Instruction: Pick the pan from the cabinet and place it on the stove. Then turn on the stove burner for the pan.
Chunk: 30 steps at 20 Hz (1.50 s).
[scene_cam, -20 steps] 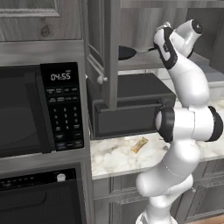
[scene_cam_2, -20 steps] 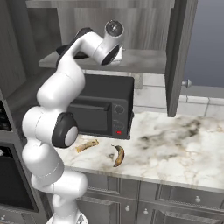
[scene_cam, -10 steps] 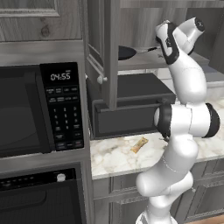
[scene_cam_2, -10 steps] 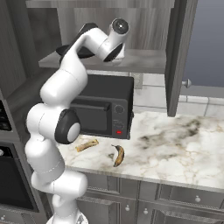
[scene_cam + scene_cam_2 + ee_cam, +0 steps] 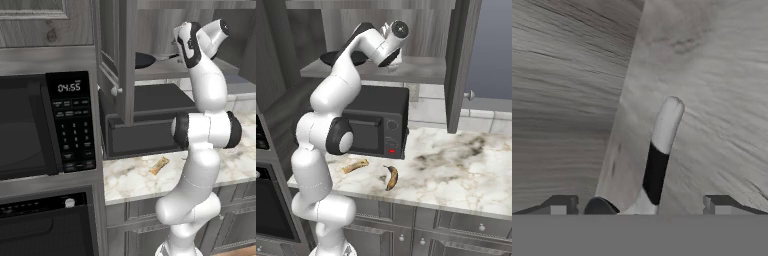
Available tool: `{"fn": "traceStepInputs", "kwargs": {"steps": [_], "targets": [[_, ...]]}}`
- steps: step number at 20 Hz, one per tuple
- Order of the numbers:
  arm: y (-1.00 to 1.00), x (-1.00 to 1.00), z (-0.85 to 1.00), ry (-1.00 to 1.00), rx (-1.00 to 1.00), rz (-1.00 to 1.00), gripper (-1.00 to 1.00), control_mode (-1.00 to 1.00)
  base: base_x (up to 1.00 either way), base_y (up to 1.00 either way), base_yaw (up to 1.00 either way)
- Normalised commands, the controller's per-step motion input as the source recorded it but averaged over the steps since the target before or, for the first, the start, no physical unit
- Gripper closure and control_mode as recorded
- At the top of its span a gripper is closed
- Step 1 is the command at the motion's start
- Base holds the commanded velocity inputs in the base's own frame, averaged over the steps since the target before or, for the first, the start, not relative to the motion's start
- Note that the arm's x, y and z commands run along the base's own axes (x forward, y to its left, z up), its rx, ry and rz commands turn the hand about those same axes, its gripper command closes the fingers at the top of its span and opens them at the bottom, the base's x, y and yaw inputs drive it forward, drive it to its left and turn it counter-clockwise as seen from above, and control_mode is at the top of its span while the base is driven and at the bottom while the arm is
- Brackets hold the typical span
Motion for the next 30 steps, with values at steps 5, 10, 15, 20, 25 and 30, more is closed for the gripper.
{"fn": "traceStepInputs", "kwargs": {"steps": [5,10,15,20,25,30], "targets": [[0.00,0.38,-0.27,-0.02,-0.07,0.00,-1.00,-1.00,0.00,0.00,0.00],[0.00,0.30,-0.38,-0.04,-0.07,0.00,-1.00,-1.00,0.00,0.00,0.00],[0.00,0.31,-0.46,-0.05,-0.05,0.00,-1.00,-1.00,0.00,0.00,0.00],[0.02,0.35,-0.42,-0.05,-0.02,-0.02,-1.00,-1.00,0.00,0.00,0.00],[0.03,0.37,-0.37,-0.07,0.00,-0.02,-1.00,-1.00,0.00,0.00,0.00],[0.01,0.37,-0.33,-0.07,0.00,-0.02,-1.00,-1.00,0.00,0.00,0.00]]}}
